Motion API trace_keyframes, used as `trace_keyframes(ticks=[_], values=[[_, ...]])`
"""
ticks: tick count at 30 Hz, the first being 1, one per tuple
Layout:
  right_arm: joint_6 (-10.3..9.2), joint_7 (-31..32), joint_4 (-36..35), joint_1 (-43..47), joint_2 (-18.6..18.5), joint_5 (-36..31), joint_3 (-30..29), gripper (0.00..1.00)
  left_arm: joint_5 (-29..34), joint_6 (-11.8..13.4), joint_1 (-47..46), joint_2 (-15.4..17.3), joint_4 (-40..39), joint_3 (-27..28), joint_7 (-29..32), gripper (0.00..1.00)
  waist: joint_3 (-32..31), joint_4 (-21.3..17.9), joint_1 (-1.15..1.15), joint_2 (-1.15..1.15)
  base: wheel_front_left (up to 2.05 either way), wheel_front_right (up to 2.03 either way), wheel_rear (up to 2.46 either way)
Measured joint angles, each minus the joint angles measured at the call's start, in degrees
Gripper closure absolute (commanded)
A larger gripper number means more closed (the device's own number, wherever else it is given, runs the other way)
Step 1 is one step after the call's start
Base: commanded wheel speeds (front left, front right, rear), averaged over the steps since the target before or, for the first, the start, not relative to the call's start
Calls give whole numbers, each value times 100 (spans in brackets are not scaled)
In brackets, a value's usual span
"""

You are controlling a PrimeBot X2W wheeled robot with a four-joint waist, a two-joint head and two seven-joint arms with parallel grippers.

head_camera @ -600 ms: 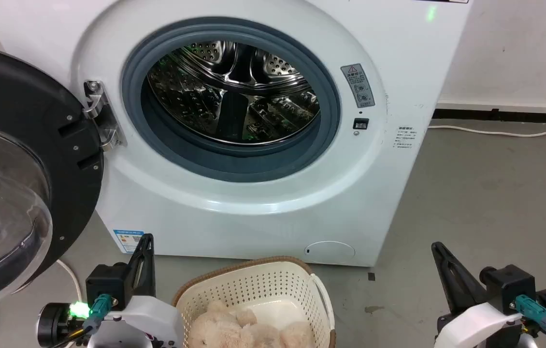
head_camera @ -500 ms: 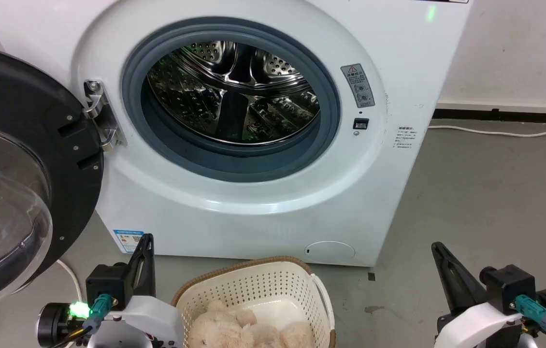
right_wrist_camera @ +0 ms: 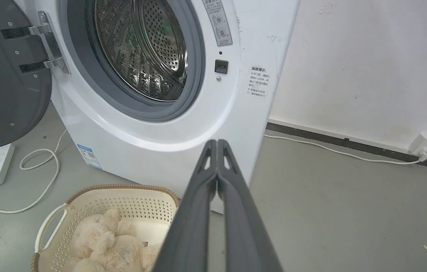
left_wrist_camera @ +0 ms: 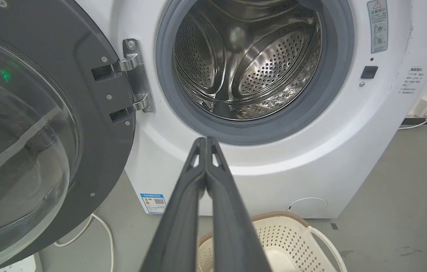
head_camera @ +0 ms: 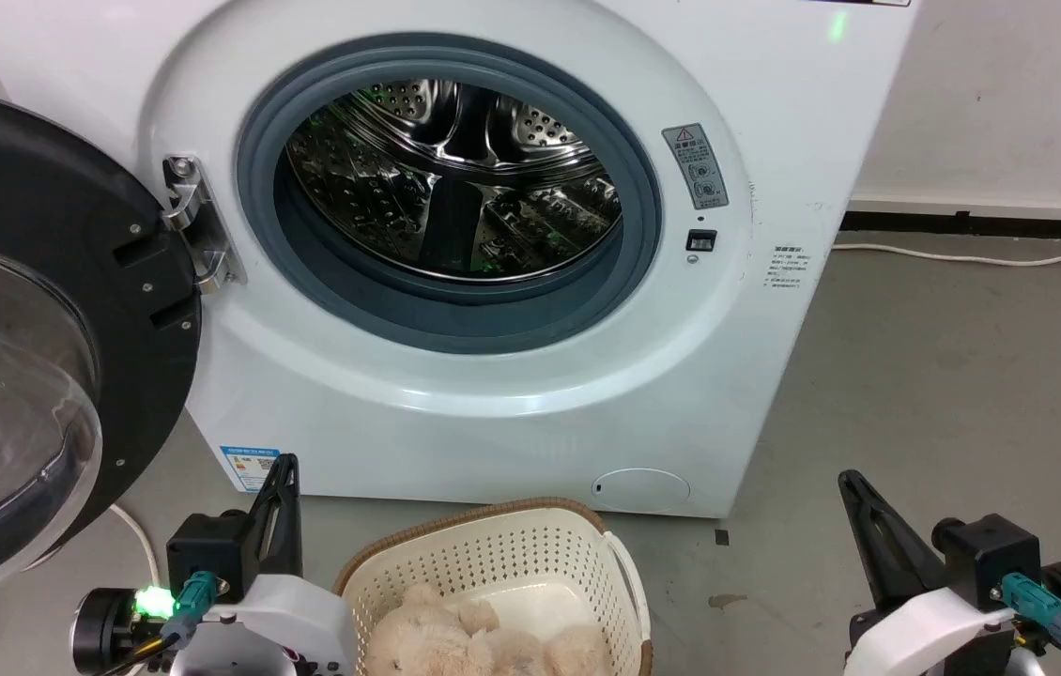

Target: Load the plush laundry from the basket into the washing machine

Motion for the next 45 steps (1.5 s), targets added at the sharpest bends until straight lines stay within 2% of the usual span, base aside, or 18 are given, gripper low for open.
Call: trace_keyframes(ticks=[41, 42, 45], values=[[0, 0, 0, 0, 0, 0, 0, 100, 0, 0, 0, 0, 0, 0, 0, 100, 0, 0, 0, 0, 0, 0, 0], [0, 0, 0, 0, 0, 0, 0, 0, 0, 0, 0, 0, 0, 0, 0, 0, 0, 0, 0, 0, 0, 0, 0], [1, 0, 3, 2, 0, 3, 4, 0, -1, 7, -2, 0, 2, -2, 0, 0, 0, 0, 0, 0, 0, 0, 0]])
